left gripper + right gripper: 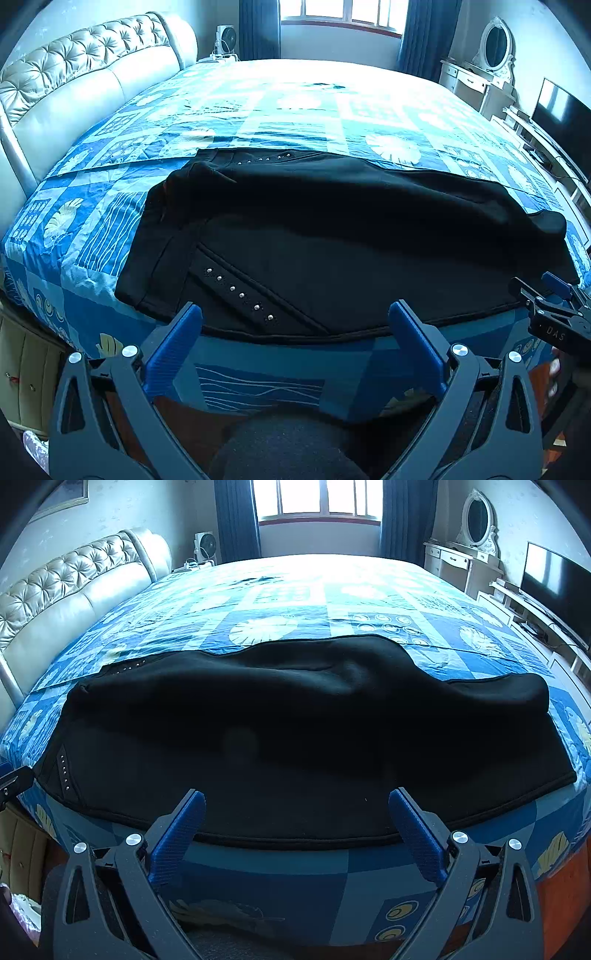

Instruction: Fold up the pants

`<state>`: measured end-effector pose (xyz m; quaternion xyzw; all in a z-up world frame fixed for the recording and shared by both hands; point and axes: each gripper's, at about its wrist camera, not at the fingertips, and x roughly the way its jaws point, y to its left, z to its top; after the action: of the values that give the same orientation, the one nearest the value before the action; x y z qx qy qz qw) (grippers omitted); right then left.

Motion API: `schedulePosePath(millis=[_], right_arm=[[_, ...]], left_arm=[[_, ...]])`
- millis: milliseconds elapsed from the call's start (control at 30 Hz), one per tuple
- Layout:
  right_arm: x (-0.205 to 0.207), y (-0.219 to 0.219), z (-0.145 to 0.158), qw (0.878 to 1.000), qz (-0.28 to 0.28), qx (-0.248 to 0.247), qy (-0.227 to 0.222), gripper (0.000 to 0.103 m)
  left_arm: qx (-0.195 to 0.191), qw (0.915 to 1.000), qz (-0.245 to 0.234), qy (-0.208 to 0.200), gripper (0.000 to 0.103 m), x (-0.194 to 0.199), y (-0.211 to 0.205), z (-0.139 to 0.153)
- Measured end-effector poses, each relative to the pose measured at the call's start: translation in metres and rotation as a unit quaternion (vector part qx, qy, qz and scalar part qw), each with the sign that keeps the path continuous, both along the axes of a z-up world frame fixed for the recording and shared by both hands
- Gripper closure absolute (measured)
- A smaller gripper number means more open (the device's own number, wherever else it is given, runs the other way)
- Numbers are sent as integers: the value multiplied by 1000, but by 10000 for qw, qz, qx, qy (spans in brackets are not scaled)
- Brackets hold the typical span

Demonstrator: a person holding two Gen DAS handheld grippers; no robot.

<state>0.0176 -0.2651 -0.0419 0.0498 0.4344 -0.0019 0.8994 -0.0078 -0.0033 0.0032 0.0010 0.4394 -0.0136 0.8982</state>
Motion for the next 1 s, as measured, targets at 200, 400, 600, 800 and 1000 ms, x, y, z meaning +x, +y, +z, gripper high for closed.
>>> schedulePosePath(millis=[200,400,600,800,1000], right_arm=[[1,1,0,10000,-4,6,16,5],[1,1,-2,10000,8,21,26,5],[1,1,-4,10000,28,26,41,5],[1,1,-6,10000,38,36,60,5],[1,1,-6,10000,38,53,57,5]], left_arm=[[22,10000,13,2,2,0,0,-1],[19,10000,56,49,2,2,3,-4],[54,10000,43,36,2,1,3,-6],[56,10000,54,45,2,2,3,-6],[65,9999,61,57,2,2,4,-7]])
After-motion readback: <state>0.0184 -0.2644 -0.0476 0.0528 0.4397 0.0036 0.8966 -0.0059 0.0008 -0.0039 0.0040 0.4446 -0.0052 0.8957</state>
